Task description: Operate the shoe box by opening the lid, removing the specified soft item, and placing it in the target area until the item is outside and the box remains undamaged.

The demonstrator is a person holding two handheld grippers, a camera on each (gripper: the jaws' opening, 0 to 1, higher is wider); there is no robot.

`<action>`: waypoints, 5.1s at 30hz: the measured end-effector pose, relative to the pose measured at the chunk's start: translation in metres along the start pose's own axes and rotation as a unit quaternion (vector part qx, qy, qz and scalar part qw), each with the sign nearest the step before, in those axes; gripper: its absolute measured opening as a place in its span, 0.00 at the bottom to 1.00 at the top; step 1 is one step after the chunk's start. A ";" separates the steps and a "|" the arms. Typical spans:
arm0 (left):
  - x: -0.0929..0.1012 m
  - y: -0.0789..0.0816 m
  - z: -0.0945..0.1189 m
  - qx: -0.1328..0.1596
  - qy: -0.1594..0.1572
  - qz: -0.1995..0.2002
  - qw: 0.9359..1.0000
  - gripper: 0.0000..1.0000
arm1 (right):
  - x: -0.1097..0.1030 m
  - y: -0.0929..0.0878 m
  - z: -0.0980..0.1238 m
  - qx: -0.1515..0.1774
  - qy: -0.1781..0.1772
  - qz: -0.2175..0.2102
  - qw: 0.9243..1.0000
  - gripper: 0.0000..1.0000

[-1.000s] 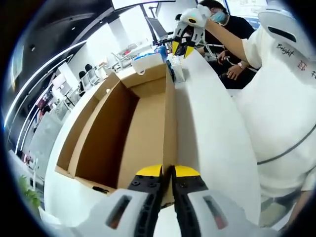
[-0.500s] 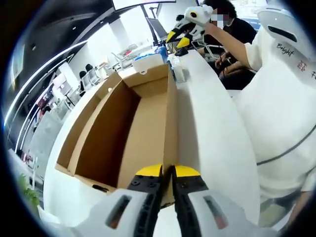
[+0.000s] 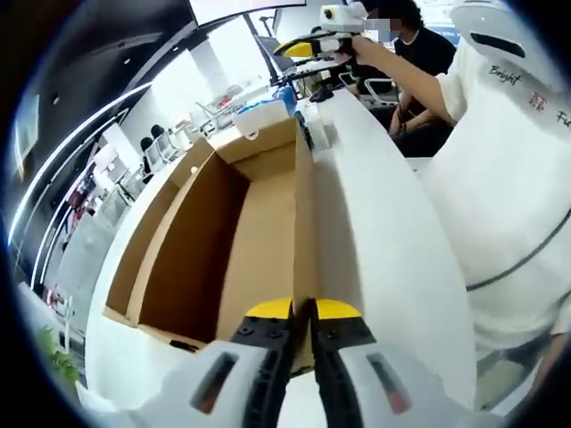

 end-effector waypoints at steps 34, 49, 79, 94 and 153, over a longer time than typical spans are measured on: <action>-0.003 -0.001 0.000 0.004 -0.007 0.028 1.000 0.06 | 0.003 0.065 -0.032 0.031 0.003 -0.068 0.997 0.31; -0.008 0.000 0.000 -0.003 -0.040 0.042 0.998 0.03 | 0.020 0.096 -0.076 -0.002 -0.020 -0.064 0.998 0.45; -0.013 0.002 -0.003 -0.023 -0.072 0.085 0.994 0.01 | 0.046 0.110 -0.187 -0.149 0.011 -0.152 0.977 0.39; -0.016 0.002 -0.003 -0.023 -0.077 0.089 0.993 0.01 | 0.036 0.100 -0.239 -0.210 0.081 -0.172 0.959 0.23; -0.017 -0.001 -0.007 -0.006 -0.087 0.082 0.993 0.01 | -0.003 -0.045 -0.332 -0.498 0.056 -0.116 0.858 0.22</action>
Point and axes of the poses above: the point that each gripper's makers call its tool centre point, and the gripper's own axes: z roughly backward along the fingers, x roughly to its right, y roughly out of its top, the point moved 10 cm from there along z, roughly backward along the fingers, and after that the axes turned 4 degrees about z, right-handed, at the moved point
